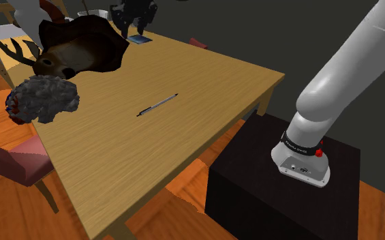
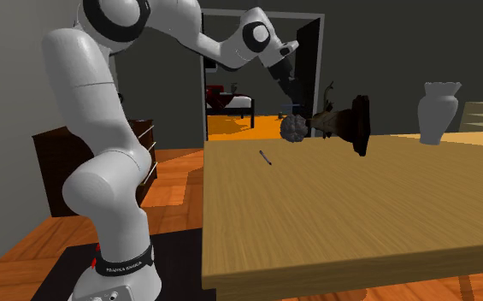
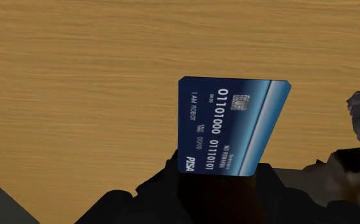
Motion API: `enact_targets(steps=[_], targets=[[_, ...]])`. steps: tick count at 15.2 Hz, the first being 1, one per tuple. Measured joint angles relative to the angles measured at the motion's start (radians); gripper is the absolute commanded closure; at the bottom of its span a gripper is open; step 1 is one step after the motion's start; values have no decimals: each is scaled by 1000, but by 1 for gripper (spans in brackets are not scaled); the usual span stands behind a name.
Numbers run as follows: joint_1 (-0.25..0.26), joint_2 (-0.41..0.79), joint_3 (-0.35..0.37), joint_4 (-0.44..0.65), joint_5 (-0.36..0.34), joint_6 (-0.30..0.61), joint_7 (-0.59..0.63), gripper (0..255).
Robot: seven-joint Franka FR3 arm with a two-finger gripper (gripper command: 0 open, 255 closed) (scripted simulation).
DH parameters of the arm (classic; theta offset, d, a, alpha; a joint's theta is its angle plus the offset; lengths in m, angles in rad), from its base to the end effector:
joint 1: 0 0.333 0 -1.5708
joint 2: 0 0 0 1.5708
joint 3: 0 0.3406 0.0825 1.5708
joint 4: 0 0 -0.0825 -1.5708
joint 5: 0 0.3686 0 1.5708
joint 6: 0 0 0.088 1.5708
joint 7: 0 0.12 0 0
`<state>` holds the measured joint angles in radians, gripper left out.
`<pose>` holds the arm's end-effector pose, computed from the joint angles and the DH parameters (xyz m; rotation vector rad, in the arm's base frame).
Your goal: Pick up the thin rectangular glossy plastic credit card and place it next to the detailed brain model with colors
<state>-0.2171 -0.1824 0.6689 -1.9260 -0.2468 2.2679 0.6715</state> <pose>0.4817 0.2553 0.6203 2.9775 -0.1297 0.8920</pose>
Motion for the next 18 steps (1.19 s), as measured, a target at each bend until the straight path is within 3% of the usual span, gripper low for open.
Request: enact_targets(steps=[3,6,10,12,14,18], targets=[[4,122,79,120,-121,-57,112,255],[52,276,133,268,-270,-140,220,255],[197,478,142,480,-451,-267,328,255],[299,585,127,623,-527,-342,352,255],[342,636,114,674,-562,-361,365,255],[339,639,108,630,-575,-325,395,255]])
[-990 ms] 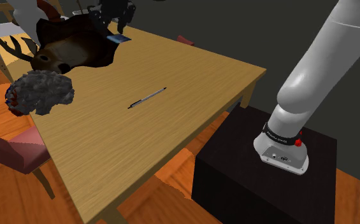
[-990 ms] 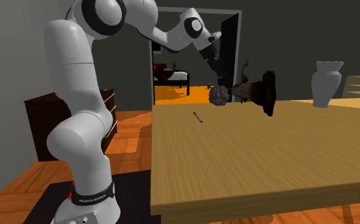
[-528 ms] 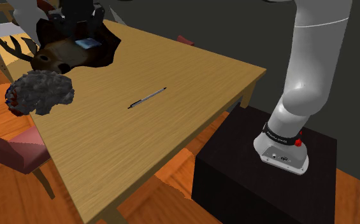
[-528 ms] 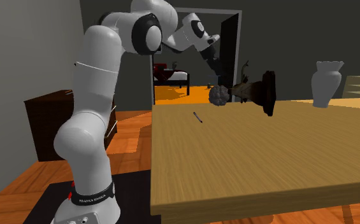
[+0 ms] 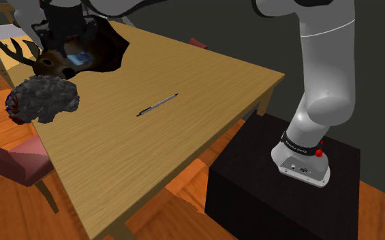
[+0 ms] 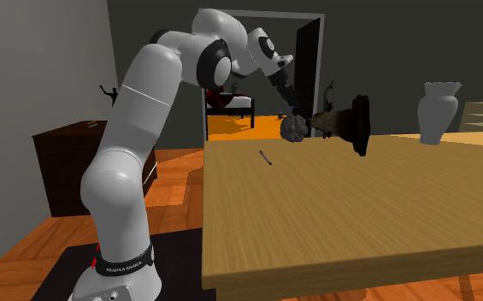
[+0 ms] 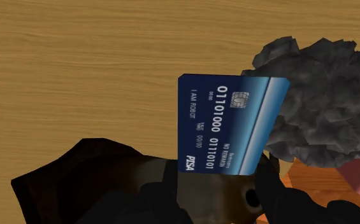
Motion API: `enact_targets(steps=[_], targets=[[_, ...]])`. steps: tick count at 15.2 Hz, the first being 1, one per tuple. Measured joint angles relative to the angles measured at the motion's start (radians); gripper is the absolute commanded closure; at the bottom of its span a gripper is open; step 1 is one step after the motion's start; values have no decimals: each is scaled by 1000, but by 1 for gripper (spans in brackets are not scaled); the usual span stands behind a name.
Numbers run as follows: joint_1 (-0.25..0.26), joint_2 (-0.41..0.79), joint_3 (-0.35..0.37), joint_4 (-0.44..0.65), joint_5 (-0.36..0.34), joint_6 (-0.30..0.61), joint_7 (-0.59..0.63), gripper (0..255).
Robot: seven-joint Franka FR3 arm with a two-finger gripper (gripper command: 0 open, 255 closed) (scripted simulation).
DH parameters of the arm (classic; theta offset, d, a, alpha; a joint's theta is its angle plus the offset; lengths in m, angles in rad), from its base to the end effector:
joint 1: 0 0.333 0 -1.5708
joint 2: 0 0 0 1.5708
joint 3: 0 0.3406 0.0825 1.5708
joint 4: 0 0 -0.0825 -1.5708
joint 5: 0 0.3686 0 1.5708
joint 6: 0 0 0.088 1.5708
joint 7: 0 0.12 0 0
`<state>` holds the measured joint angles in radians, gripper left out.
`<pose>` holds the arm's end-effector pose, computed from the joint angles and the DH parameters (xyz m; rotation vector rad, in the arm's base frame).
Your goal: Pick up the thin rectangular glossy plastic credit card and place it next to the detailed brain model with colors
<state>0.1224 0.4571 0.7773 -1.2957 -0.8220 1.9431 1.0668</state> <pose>0.5638 0.4164 0.5922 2.9773 -0.1337 0.8940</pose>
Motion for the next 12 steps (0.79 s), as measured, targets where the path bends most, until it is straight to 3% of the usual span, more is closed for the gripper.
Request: enact_targets(steps=[12], targets=[[-28,6,-18,-147,-40,128,84,255]])
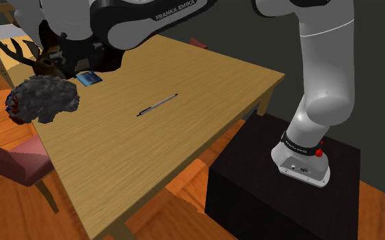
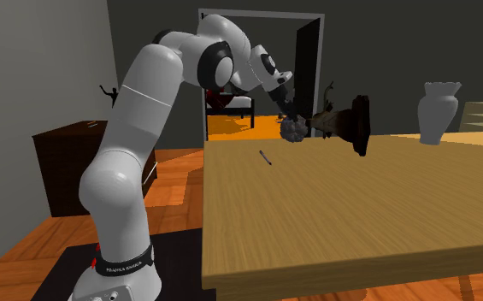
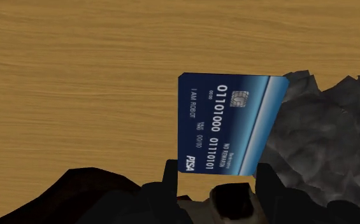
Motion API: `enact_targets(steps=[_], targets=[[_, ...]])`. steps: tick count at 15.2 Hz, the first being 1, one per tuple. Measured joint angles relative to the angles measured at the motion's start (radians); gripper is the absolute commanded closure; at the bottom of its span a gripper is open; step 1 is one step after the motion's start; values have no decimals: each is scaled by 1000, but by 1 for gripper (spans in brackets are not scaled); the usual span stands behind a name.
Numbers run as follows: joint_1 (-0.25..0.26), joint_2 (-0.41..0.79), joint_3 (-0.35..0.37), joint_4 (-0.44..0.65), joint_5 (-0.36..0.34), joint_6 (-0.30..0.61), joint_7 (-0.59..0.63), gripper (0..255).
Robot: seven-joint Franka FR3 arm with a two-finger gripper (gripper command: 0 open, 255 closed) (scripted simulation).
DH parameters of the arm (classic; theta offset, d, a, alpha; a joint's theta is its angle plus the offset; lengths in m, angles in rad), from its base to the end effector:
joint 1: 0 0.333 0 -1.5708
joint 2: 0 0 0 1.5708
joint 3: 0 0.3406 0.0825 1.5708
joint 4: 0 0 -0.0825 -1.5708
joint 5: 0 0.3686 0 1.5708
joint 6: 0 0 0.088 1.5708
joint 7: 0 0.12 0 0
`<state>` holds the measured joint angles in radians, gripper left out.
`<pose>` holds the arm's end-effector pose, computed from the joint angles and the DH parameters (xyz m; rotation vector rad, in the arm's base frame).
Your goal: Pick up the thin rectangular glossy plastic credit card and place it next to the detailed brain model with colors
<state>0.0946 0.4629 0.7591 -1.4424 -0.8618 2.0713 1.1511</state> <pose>0.5660 0.4174 0.5308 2.9772 -0.1340 0.8941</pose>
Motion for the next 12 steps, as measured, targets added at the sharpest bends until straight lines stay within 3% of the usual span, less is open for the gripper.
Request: enact_targets(steps=[12], targets=[[-4,27,-31,-111,-66,109,92,255]])
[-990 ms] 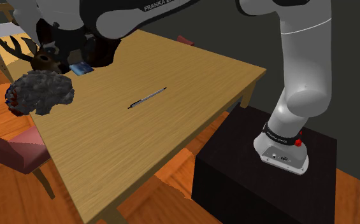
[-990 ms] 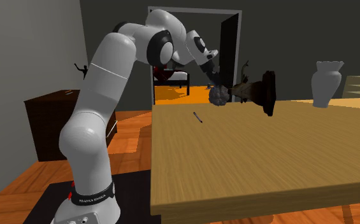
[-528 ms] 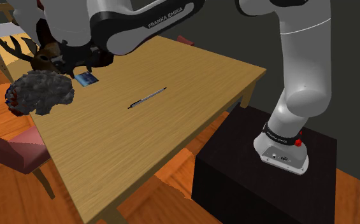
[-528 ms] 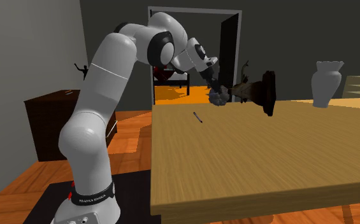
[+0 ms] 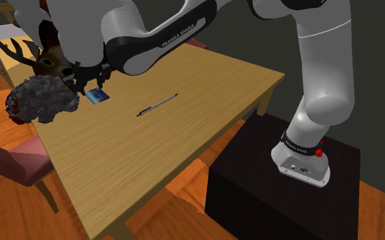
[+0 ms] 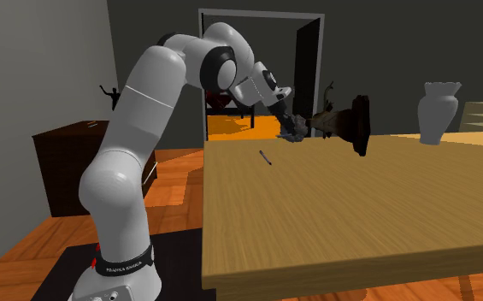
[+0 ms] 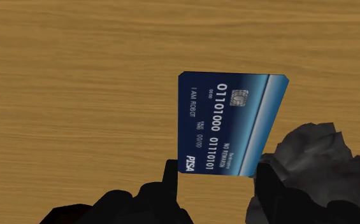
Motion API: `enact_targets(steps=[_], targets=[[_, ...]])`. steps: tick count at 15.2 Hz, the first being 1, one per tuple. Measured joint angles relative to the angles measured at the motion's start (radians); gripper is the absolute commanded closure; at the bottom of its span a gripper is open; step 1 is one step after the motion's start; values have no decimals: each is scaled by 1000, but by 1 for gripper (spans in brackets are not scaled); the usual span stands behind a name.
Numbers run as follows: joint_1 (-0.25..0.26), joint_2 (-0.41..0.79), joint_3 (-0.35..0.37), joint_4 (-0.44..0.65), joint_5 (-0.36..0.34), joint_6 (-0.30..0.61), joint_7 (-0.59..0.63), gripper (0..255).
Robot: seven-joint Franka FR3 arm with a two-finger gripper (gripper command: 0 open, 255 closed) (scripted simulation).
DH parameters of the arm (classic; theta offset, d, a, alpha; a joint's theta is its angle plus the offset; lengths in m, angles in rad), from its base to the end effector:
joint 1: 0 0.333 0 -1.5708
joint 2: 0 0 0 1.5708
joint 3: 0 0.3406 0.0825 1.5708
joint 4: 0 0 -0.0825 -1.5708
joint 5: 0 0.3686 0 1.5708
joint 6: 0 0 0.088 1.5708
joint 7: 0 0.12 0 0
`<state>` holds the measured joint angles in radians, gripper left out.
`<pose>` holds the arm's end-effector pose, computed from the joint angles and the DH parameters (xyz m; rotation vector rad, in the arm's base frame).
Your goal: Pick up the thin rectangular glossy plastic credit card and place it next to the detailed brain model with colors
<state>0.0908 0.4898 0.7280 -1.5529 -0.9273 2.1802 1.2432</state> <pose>0.5661 0.4175 0.4694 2.9773 -0.1341 0.8941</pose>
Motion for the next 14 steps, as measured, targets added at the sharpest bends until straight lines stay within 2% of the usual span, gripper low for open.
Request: enact_targets(steps=[8,14], targets=[[11,34,-29,-45,-55,58,62,255],[11,36,-31,-49,-60,64,66,255]])
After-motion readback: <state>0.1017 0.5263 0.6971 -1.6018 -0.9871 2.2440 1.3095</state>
